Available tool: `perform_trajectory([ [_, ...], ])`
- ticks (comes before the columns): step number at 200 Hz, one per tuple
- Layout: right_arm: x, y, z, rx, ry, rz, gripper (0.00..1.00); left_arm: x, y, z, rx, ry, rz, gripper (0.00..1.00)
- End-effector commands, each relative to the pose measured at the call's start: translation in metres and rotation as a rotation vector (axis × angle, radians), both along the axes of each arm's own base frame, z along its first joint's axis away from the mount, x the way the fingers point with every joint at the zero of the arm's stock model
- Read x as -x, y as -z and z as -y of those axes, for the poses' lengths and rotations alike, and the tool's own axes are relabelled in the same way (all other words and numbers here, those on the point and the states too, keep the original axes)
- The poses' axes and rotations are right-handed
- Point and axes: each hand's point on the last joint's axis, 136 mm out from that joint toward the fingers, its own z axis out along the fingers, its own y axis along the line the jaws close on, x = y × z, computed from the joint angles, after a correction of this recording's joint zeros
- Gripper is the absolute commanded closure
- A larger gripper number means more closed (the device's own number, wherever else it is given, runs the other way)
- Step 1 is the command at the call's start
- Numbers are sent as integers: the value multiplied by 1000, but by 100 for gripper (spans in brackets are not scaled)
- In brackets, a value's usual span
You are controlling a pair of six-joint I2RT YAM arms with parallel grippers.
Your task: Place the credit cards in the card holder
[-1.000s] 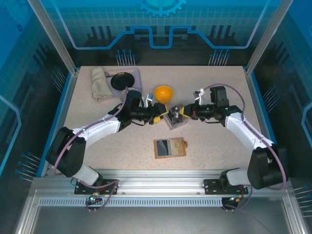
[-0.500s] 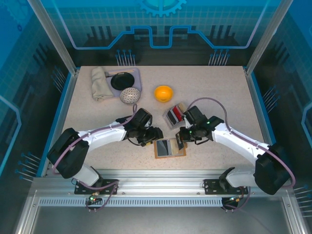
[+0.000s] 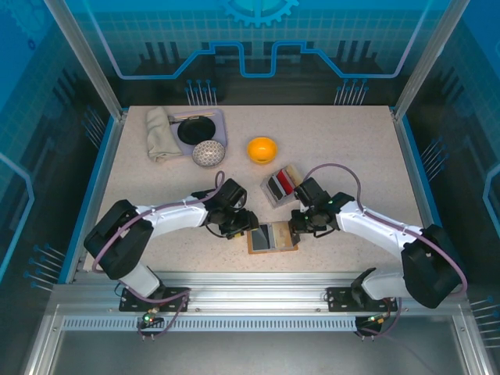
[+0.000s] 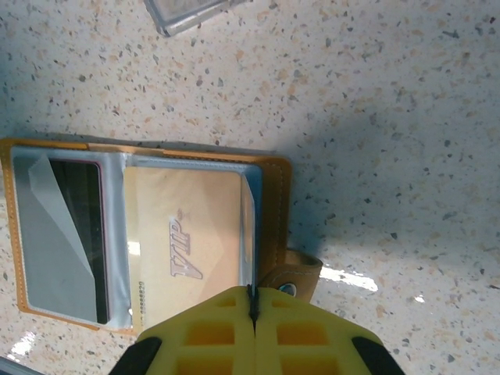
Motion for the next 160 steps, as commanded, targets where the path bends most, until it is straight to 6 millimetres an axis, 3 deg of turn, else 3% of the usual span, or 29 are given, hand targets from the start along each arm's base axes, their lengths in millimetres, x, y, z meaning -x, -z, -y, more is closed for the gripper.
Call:
perform_trajectory([
  [1,0,11,2,1,28,-19,98,10,11,2,5,32,-30,49],
  [50,0,14,12,-31,116,-44,97,14,26,5,-12,44,-59,58],
  [107,-2,-8,14,-72,93,7,97,17,33,0,-38,38,-68,62],
  [160,-1,3,12,-73,93,-17,97,17,32,1,-32,38,-66,63],
])
